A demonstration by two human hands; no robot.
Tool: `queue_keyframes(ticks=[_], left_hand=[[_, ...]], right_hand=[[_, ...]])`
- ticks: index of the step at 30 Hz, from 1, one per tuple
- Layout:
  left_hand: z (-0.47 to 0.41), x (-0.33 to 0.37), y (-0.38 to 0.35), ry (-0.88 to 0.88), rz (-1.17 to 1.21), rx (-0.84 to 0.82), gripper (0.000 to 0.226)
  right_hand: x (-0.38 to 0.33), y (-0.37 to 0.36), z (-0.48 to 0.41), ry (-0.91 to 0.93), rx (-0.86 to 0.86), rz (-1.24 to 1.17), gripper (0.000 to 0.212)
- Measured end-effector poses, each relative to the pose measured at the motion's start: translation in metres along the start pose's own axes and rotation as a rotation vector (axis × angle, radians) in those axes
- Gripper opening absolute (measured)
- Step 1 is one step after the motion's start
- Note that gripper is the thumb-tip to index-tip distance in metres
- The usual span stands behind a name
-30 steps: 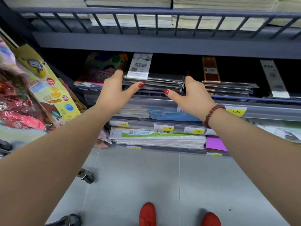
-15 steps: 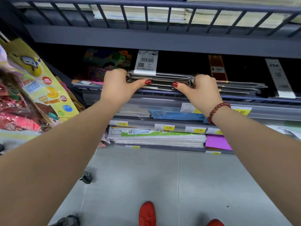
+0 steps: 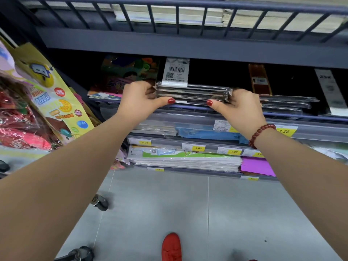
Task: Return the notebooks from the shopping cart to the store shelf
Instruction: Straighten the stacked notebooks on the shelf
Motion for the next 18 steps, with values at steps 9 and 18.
queue_keyframes(ticks=[9,18], left_hand=[[0.003,-0.001,0.001,-0.113,-0.002,0.102,0.051],[0.004,-0.007,-0.005,-0.102,0.155,0.153,0.077]], right_hand=[[0.000,0.000,0.003,0.120,0.090,0.056,0.051],[0.004,-0.003,0.000,0.092,0.074,0.008,0.061]])
Point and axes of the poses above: each hand's wrist, its own z-axis away from the middle knuckle, its own y-axis out of the back of the hand, x = y × z, the point moved 2 cm from there along -z, towards the middle knuckle, and after that the axes turned 3 degrees about -x, right-handed, at the moved point
